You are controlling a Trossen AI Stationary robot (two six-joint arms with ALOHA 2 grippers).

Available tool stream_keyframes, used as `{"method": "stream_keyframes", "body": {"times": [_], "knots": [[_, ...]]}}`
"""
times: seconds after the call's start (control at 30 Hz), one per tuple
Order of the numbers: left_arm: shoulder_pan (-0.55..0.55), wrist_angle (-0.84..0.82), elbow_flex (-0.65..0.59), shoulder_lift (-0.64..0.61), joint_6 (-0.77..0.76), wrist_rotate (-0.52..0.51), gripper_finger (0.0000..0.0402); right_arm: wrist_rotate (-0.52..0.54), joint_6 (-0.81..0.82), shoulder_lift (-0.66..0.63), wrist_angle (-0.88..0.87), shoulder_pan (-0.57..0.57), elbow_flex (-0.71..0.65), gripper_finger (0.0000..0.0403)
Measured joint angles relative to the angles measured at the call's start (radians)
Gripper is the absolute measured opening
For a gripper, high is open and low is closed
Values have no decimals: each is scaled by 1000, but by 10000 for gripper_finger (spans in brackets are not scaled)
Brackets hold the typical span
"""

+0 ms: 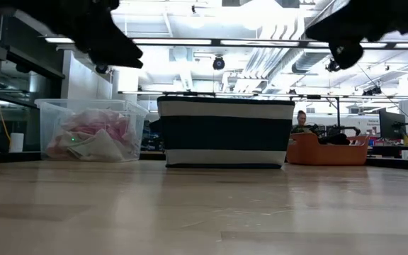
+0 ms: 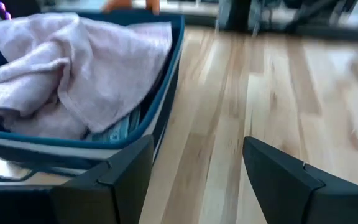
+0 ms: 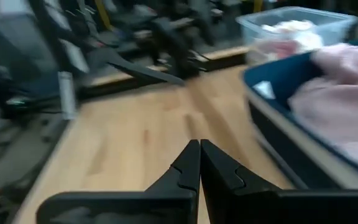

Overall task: Pick & Place Cloths
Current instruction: Return to Home Position

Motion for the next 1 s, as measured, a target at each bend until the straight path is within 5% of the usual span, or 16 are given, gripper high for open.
{"method": "stream_keyframes", "body": {"times": [0.17, 0.37, 0.57, 0.73, 1.0], "knots": [[0, 160, -178, -124, -3, 0, 243, 28, 30, -2, 234, 68, -150, 3], [1, 277, -378, -277, -15, 0, 243, 97, 244, -7, 224, 70, -204, 3], [0, 390, -530, -417, 2, 16, 243, 26, 84, -6, 305, 92, -204, 3], [1, 332, -558, -517, 34, 19, 243, 4, -6, -6, 404, 74, -204, 3], [26, 329, -559, -579, 136, 57, 243, -180, -41, 3, 496, 28, -204, 3]]}}
